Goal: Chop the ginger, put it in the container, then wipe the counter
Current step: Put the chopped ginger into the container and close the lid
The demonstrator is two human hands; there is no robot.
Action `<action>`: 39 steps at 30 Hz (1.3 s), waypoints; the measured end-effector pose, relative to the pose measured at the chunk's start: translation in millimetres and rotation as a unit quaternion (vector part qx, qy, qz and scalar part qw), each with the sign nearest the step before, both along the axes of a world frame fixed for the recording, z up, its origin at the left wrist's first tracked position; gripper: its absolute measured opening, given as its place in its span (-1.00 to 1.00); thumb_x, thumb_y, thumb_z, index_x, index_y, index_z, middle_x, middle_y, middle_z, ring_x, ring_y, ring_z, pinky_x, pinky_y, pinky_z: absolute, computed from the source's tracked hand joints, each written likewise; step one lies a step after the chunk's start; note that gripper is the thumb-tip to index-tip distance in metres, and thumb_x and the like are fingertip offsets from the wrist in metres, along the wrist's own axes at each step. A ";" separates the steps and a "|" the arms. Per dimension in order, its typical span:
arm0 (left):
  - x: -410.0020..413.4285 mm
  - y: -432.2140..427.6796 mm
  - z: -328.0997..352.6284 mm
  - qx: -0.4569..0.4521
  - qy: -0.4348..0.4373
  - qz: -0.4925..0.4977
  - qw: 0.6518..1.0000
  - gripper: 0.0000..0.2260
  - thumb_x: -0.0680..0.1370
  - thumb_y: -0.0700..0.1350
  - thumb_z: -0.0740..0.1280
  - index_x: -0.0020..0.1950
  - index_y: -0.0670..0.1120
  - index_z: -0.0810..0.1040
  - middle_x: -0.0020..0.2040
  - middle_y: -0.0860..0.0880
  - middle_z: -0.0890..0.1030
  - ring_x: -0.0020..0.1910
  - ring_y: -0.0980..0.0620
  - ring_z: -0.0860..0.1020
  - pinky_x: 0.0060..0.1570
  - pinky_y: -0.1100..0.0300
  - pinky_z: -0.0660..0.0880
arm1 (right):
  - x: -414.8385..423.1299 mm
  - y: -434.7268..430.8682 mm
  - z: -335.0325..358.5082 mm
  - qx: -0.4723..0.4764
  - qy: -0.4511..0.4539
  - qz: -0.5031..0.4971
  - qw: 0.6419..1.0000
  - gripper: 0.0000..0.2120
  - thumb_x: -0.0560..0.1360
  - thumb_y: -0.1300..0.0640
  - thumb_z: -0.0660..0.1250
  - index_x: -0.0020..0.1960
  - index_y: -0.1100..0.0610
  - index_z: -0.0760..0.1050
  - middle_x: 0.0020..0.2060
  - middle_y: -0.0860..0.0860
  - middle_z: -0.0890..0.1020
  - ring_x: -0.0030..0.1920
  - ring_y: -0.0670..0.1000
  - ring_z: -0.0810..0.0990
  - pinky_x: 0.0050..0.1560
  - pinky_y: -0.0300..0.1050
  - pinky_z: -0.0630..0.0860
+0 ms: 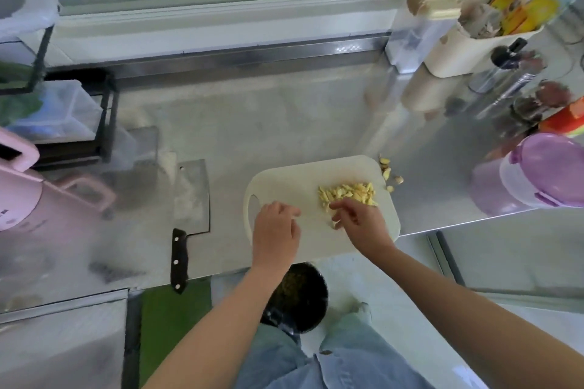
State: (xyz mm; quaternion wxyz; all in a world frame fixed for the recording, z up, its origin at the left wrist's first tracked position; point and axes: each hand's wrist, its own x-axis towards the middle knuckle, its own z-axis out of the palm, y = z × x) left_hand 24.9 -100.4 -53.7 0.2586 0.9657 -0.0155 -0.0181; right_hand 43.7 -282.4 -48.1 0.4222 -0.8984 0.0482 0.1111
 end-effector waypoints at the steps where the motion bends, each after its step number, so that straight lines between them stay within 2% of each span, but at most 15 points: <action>1: -0.6 -22.7 1.1 -0.015 -0.010 -0.040 0.999 -0.80 0.52 -0.23 0.25 0.04 -0.04 0.61 -0.03 -0.01 0.54 -0.01 0.00 0.46 0.02 0.11 0.43 | -2.5 -23.6 -3.4 -0.022 -0.010 -0.031 0.999 -0.75 0.53 0.27 0.20 0.01 0.01 0.59 -0.20 -0.07 0.67 -0.19 -0.07 0.64 -0.10 -0.10 0.55; 4: -2.5 -91.3 3.4 -0.034 -0.022 -0.146 0.988 -0.80 0.49 -0.26 0.26 0.02 -0.08 0.61 -0.04 -0.02 0.56 -0.04 -0.06 0.51 -0.05 0.05 0.49 | -10.0 -97.1 -12.6 -0.116 -0.023 -0.057 0.991 -0.72 0.53 0.27 0.22 0.20 0.10 0.53 0.17 0.06 0.57 0.09 0.09 0.56 0.07 -0.08 0.47; 6: -3.4 -137.4 2.6 0.001 0.006 -0.209 0.978 -0.72 0.49 -0.24 0.26 0.19 -0.09 0.56 0.13 -0.04 0.54 0.16 -0.09 0.48 0.14 0.04 0.44 | -15.1 -144.8 -18.6 -0.196 0.016 -0.021 0.980 -0.60 0.54 0.21 0.23 0.38 0.14 0.37 0.43 0.16 0.32 0.37 0.22 0.35 0.29 0.03 0.35; 9: -4.3 -196.2 -5.8 0.102 0.061 -0.274 0.954 -0.50 0.56 -0.15 0.24 0.49 -0.06 0.22 0.50 -0.06 0.23 0.49 -0.09 0.15 0.44 0.07 0.14 | -26.3 -201.5 -22.3 -0.273 0.103 0.074 0.953 -0.41 0.55 0.13 0.23 0.52 0.11 0.10 0.55 0.08 -0.04 0.54 0.12 -0.01 0.45 0.02 0.17; 11: -3.8 -226.5 -12.0 0.163 0.087 -0.278 0.943 -0.42 0.58 -0.12 0.22 0.55 -0.05 0.04 0.56 -0.07 0.04 0.54 -0.08 0.01 0.47 0.05 0.03 | -30.5 -226.9 -23.2 -0.252 0.121 0.139 0.950 -0.37 0.56 0.11 0.23 0.55 0.10 0.03 0.55 0.07 -0.11 0.55 0.09 -0.08 0.49 -0.03 0.06; 14: -4.9 -256.1 -17.0 0.201 0.114 -0.232 0.945 -0.45 0.57 -0.09 0.23 0.52 -0.03 0.09 0.54 -0.09 0.10 0.51 -0.10 0.10 0.43 0.03 0.14 | -28.1 -252.5 -21.1 -0.121 0.094 0.129 0.980 -0.51 0.56 0.17 0.27 0.46 0.17 0.26 0.51 0.10 0.18 0.51 0.08 0.13 0.43 -0.15 0.10; 17: -4.6 -271.4 -17.4 0.225 0.131 -0.199 0.945 -0.52 0.56 -0.07 0.24 0.45 -0.06 0.19 0.45 -0.10 0.20 0.42 -0.11 0.22 0.29 0.05 0.30 | -16.0 -276.3 -11.6 0.088 0.130 -0.053 0.986 -0.68 0.56 0.22 0.27 0.31 0.19 0.44 0.22 0.11 0.56 0.22 0.05 0.52 0.18 -0.16 0.40; 20: 1.8 -285.2 -10.9 0.249 0.130 -0.169 0.945 -0.62 0.56 -0.05 0.24 0.35 -0.08 0.29 0.30 -0.10 0.31 0.27 -0.10 0.35 0.15 0.09 0.39 | -1.8 -306.6 -0.8 0.329 0.234 -0.251 0.880 -0.73 0.59 0.15 0.22 0.25 0.23 0.45 -0.01 0.12 0.60 -0.05 0.06 0.60 -0.02 -0.06 0.53; 24: 13.3 -305.0 -2.4 0.270 0.127 -0.139 0.944 -0.73 0.58 -0.04 0.21 0.24 -0.11 0.36 0.20 -0.10 0.39 0.15 -0.07 0.43 0.04 0.13 0.44 | 12.5 -342.5 4.9 0.467 0.215 -0.430 0.742 -0.60 0.53 -0.17 0.26 0.04 0.19 0.41 -0.13 0.16 0.58 -0.15 0.11 0.61 -0.07 0.03 0.60; 26: 16.4 -309.3 -2.9 0.264 0.133 -0.125 0.947 -0.76 0.59 -0.04 0.20 0.21 -0.10 0.40 0.17 -0.10 0.42 0.13 -0.06 0.45 0.04 0.13 0.45 | 18.1 -351.8 4.3 0.486 0.203 -0.464 0.712 -0.53 0.49 -0.26 0.26 -0.03 0.18 0.44 -0.17 0.14 0.57 -0.17 0.10 0.60 -0.18 -0.01 0.63; 28: 18.7 -314.2 -2.2 0.252 0.146 -0.114 0.950 -0.77 0.59 -0.04 0.19 0.20 -0.11 0.41 0.17 -0.11 0.42 0.13 -0.07 0.45 0.06 0.13 0.45 | 22.2 -358.4 3.7 0.488 0.203 -0.470 0.707 -0.55 0.51 -0.24 0.25 -0.08 0.18 0.48 -0.19 0.13 0.57 -0.20 0.07 0.59 -0.34 -0.09 0.65; 33: 36.7 -319.9 -4.7 0.147 0.174 -0.071 0.971 -0.74 0.60 -0.06 0.13 0.13 -0.18 0.50 0.09 -0.24 0.49 0.10 -0.18 0.43 0.08 0.04 0.41 | 18.9 -358.3 5.4 0.445 0.195 -0.425 0.764 -0.66 0.56 -0.08 0.27 -0.08 0.20 0.56 -0.24 0.09 0.63 -0.30 -0.03 0.62 -0.40 -0.25 0.57; 36: 49.2 -326.3 -1.8 -0.080 0.198 -0.020 0.977 -0.63 0.58 0.06 0.13 -0.05 -0.23 0.52 -0.03 -0.33 0.55 -0.03 -0.29 0.49 0.03 -0.03 0.42 | 8.7 -353.6 6.5 0.405 0.188 -0.366 0.817 -0.69 0.56 -0.05 0.27 -0.05 0.19 0.62 -0.23 0.08 0.66 -0.29 -0.04 0.63 -0.30 -0.24 0.56; 37: 51.0 -330.4 6.7 -0.188 0.216 0.028 0.958 -0.57 0.56 0.18 0.13 -0.07 -0.18 0.51 -0.07 -0.28 0.54 -0.06 -0.24 0.50 0.00 -0.04 0.42 | 5.0 -352.0 6.9 0.391 0.191 -0.341 0.833 -0.69 0.56 -0.05 0.28 -0.06 0.18 0.63 -0.24 0.08 0.66 -0.28 -0.04 0.63 -0.27 -0.24 0.55; 39: 54.3 -339.0 22.6 -0.376 0.281 0.115 0.875 -0.61 0.52 0.33 0.13 0.00 0.02 0.40 -0.05 -0.08 0.46 -0.01 -0.07 0.44 0.01 -0.01 0.38 | -1.0 -347.9 9.9 0.364 0.201 -0.279 0.866 -0.68 0.55 -0.06 0.29 -0.08 0.19 0.64 -0.24 0.09 0.66 -0.27 -0.02 0.62 -0.24 -0.23 0.54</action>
